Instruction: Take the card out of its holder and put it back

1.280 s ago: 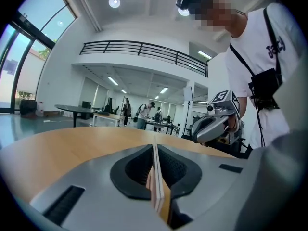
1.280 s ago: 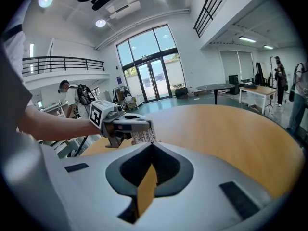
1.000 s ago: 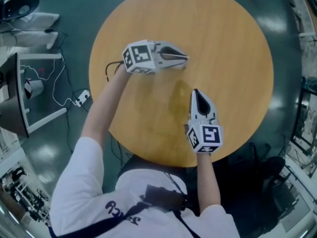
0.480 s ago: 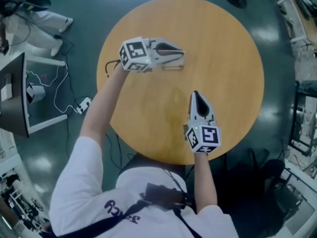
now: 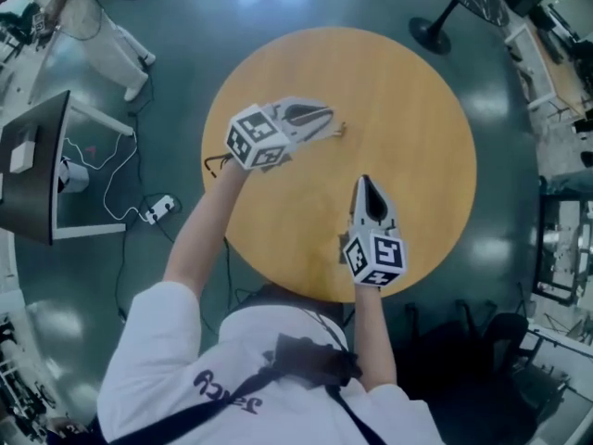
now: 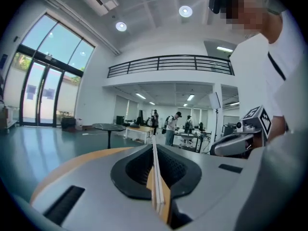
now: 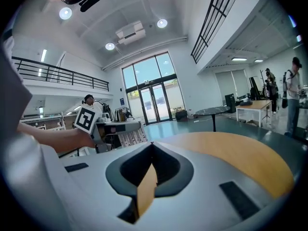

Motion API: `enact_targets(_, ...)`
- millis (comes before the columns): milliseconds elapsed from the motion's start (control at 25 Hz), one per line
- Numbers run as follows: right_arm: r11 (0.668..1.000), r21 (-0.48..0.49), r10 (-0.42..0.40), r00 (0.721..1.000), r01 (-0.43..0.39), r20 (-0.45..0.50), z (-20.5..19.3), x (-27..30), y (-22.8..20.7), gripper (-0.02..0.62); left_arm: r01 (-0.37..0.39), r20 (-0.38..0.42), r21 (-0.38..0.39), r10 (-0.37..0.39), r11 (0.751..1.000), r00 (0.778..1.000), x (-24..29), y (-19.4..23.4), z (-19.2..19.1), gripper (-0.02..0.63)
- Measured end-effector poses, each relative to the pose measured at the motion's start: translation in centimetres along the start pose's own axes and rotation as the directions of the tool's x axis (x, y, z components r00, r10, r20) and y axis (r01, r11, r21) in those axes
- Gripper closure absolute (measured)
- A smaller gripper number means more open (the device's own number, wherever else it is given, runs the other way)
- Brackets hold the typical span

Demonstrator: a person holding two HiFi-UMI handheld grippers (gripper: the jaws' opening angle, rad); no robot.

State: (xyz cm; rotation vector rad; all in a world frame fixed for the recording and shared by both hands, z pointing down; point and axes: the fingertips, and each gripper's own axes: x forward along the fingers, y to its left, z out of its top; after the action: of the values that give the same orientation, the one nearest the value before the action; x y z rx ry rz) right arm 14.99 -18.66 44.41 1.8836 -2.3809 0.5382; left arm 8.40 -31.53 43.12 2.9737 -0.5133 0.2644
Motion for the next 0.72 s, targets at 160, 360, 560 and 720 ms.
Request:
enact_targets(160,1.000,-0.019,0.004,0.999,-0.003,0.049,1.4,-1.8,1.1,0.594,-0.137,0.033,-0.066,0.139,0.988,0.990,-3.0,-2.5,0.3,0.578)
enact_targets(360,0.998,-0.055,0.006,0.994,-0.001,0.106,2.8,-3.6,2.6,0.594,-0.248,0.093,-0.059,0.253,0.967,0.963,-6.2,-6.2,1.4,0.578)
enact_targets(560,0.997,-0.080,0.005,0.989,0.007,0.147,3.5,-5.0,4.0,0.594,-0.364,0.116,-0.037,0.366,0.931,0.923,-8.2,-8.9,2.2,0.578)
enact_targets(720,0.996,-0.088,0.001,0.986,0.014,0.167,3.6,-5.9,4.6,0.594,-0.444,0.138,-0.031,0.444,0.895,0.885,-9.1,-10.9,3.1,0.578)
